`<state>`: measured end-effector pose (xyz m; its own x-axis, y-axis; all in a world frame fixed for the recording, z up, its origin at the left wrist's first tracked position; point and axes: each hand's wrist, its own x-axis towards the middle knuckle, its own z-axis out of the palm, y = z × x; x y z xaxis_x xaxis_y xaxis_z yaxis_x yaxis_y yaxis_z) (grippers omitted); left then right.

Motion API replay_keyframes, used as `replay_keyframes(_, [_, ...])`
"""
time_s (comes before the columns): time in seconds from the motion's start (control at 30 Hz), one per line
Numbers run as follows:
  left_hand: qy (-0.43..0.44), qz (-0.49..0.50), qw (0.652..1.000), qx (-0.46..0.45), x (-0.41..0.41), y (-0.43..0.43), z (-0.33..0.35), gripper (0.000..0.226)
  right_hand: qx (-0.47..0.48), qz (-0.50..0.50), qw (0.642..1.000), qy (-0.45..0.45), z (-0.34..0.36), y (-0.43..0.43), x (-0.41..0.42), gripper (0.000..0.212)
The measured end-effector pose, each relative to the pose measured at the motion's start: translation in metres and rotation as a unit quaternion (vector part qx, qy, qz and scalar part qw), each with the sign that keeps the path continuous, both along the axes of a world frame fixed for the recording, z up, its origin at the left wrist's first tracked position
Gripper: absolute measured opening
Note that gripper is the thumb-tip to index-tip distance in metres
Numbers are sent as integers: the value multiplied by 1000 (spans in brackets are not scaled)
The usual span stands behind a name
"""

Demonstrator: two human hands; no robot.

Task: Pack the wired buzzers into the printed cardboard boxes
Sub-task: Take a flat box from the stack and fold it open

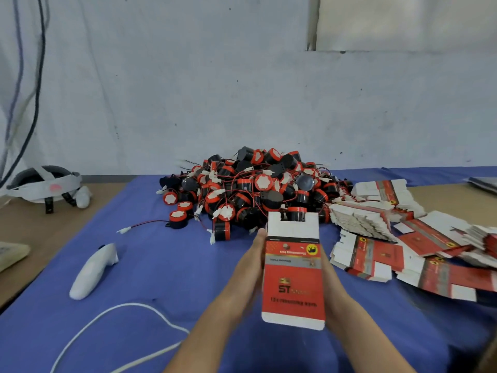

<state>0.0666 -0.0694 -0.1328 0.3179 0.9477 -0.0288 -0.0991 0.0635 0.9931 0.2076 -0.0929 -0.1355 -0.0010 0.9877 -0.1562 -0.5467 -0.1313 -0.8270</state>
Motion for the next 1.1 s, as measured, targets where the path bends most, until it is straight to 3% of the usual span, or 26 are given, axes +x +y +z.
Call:
replay_keyframes(0.07, [-23, -6, 999, -40, 0, -3, 4, 58, 4, -13, 998, -59, -4, 0, 4, 43])
replay_keyframes(0.13, [-38, -26, 997, -66, -2, -3, 5, 54, 20, -45, 987, -155, -8, 5, 9, 47])
replay_keyframes(0.23, [-49, -57, 994, -83, -4, -6, 6, 54, 78, -120, 943, -299, -17, 15, 10, 18])
replay_keyframes(0.47, [-59, -72, 993, -73, 0, -9, 3, 71, 82, -149, 895, -412, -37, 21, 8, 17])
replay_keyframes(0.57, [-90, 2, 994, -55, -6, -1, 4, 65, 48, -158, 919, -357, -28, 26, 8, 16])
replay_keyframes(0.63, [-70, 73, 995, -17, -11, 4, 5, 63, 50, -136, 957, -251, -15, 27, 3, 26])
replay_keyframes(0.7, [-16, 123, 992, 33, -12, 5, 0, 61, 90, -84, 969, -216, -8, 23, -6, 43])
replay_keyframes(0.77, [10, 129, 990, 63, -10, 2, -5, 54, 135, -28, 962, -237, -11, 14, -18, 62])
replay_keyframes(0.87, [25, 106, 990, 92, -5, -2, -13, 62, 179, -4, 946, -269, -16, 4, -35, 71])
replay_keyframes(1.1, [2, 74, 986, 150, -8, -2, -16, 65, 225, -59, 943, -238, -18, 9, -40, 57])
